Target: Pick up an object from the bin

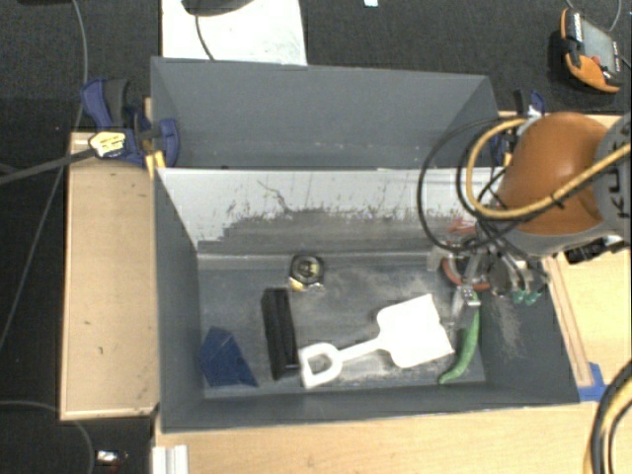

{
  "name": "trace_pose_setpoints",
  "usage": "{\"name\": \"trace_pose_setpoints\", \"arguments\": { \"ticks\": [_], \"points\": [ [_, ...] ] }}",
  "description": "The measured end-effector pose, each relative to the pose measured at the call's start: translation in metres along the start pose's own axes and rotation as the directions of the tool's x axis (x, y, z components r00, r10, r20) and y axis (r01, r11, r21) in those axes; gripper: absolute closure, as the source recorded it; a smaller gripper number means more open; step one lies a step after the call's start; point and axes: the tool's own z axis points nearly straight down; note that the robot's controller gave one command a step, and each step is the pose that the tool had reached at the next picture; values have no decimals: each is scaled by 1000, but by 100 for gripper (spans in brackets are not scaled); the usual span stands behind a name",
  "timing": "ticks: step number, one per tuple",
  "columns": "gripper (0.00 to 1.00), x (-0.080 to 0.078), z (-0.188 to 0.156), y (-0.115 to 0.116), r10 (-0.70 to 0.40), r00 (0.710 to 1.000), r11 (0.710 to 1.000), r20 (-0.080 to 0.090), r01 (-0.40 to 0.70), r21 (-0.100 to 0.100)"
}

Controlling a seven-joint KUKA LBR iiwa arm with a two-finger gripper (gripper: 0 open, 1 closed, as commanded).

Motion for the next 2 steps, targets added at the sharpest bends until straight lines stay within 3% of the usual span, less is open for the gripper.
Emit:
{"name": "trace_pose_setpoints", "arguments": {
  "ticks": [1,2],
  "points": [
    [0,-2,-5,0,-4,1000,1000,8,4,1],
    [0,30,85,41,-182,983,983,4,182,-1]
  ]
}}
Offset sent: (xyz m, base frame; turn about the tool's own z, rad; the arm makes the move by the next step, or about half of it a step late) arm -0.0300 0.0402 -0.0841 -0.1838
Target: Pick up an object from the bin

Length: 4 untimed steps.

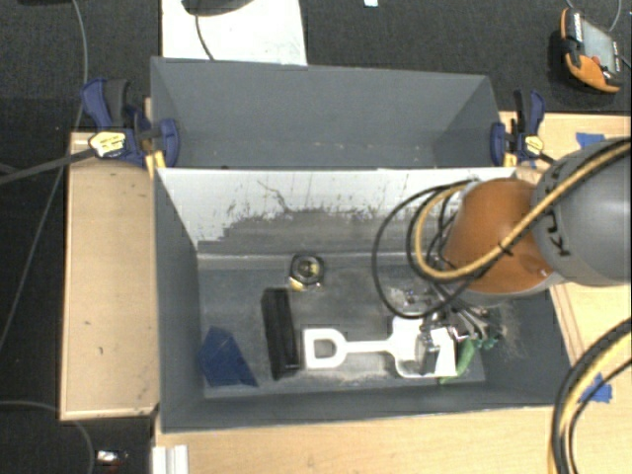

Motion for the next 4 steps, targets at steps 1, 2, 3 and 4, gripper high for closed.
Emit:
{"name": "trace_pose_setpoints", "arguments": {
  "ticks": [1,2,3,4],
  "points": [
    [0,1,-55,6,25,1000,1000,16,-25,7],
    [0,1,-9,1,5,1000,1000,1,-5,2],
    [0,23,-2,21,-206,978,978,19,206,12],
    [100,1,-9,1,-6,1000,1000,7,5,3]
  ]
}}
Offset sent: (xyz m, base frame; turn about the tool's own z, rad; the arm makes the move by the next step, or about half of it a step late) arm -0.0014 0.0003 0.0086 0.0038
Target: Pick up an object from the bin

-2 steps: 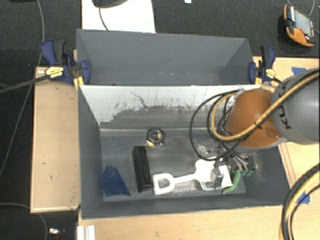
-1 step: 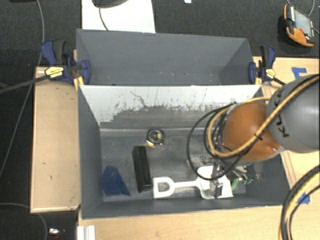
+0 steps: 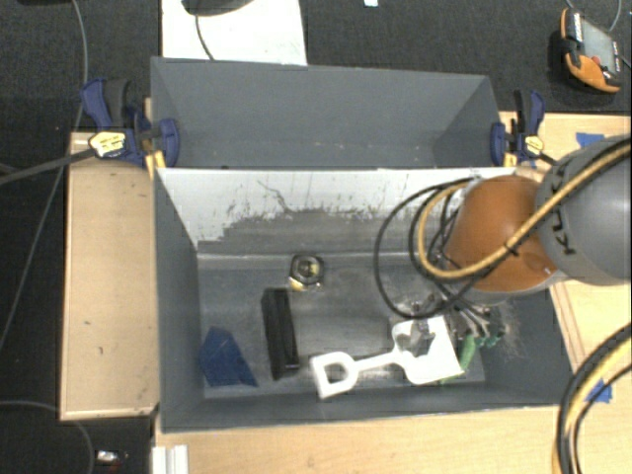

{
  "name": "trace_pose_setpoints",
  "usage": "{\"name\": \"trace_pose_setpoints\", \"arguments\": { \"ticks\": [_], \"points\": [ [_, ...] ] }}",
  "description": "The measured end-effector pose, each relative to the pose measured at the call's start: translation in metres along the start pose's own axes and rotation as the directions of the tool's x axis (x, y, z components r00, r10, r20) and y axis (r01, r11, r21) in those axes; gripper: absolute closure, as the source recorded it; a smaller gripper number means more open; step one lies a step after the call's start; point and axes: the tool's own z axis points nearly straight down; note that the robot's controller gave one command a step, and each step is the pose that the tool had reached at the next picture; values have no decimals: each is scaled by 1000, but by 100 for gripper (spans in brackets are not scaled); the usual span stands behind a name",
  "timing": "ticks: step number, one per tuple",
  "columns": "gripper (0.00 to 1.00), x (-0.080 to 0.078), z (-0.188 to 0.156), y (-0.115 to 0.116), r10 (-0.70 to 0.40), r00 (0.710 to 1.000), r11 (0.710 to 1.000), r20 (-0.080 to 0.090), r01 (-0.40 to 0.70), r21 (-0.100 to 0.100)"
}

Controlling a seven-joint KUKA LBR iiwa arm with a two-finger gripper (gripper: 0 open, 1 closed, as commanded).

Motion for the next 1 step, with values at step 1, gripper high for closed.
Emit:
{"name": "trace_pose_setpoints", "arguments": {
  "ticks": [1],
  "points": [
    [100,0,0,0,0,1000,1000,0,0,0]
  ]
}}
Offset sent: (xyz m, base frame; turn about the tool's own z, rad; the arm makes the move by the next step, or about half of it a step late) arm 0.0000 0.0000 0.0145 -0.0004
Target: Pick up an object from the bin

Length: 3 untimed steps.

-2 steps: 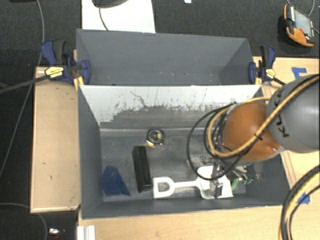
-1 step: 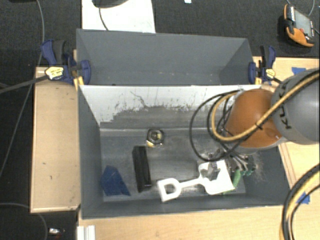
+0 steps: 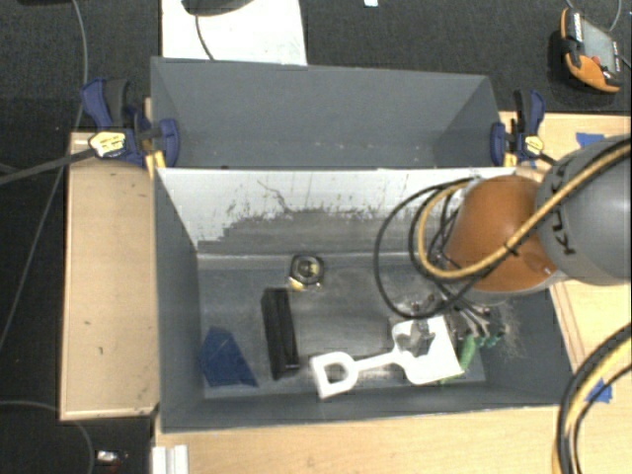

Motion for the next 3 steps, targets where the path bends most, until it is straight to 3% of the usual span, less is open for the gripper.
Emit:
{"name": "trace_pose_setpoints", "arguments": {
  "ticks": [1,3],
  "points": [
    [100,0,-8,0,-1,1000,1000,2,1,0],
    [100,0,-64,0,0,1000,1000,0,0,-1]
  ]
}}
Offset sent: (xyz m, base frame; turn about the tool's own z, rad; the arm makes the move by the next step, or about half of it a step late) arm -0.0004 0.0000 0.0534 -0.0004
